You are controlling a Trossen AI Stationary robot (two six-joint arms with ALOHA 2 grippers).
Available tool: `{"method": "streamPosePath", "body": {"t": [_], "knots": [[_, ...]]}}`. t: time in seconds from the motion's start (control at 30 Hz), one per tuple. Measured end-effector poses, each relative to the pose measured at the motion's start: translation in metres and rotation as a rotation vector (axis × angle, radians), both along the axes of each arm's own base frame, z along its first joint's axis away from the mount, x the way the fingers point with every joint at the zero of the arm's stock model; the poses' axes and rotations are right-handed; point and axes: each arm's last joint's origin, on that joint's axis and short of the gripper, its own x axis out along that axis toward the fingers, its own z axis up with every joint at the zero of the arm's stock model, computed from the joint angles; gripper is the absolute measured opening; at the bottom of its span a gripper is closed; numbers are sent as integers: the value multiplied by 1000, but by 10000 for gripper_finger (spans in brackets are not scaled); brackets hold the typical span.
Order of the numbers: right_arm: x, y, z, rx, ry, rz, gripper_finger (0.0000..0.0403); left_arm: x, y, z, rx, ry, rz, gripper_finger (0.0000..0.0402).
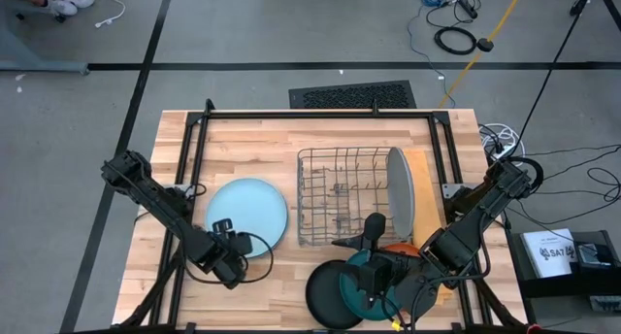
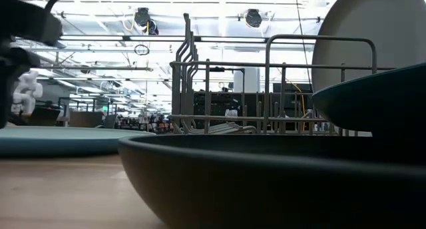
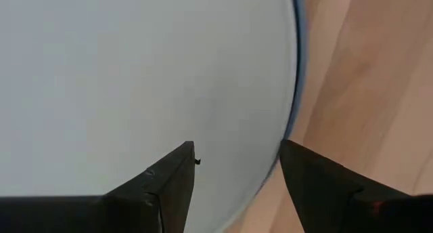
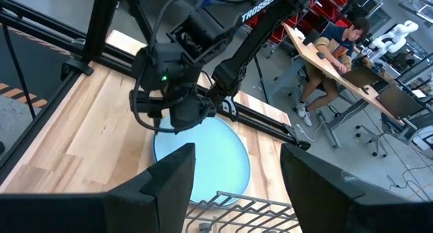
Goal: Sort dishes
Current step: Put the light blue plate into the dish rack
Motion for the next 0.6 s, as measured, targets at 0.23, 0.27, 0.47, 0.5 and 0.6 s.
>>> {"method": "streamPosePath", "body": {"t": [0.23, 0.27, 0.47, 0.5, 0.6], "knots": [[0, -1, 0, -2, 4, -2, 210, -4, 0, 2, -26, 109, -172, 217], [1, -1, -1, -3, 6, -4, 210, -4, 0, 0, -26, 114, -194, 217], [1, -2, -1, 1, 8, -10, 210, -11, 11, -15, -35, 186, -252, 210], [1, -2, -1, 3, 7, -11, 210, -11, 12, -18, -43, 187, -257, 206], [1, -2, -1, 6, 7, -12, 210, -12, 13, -21, -61, 193, -272, 180]]}}
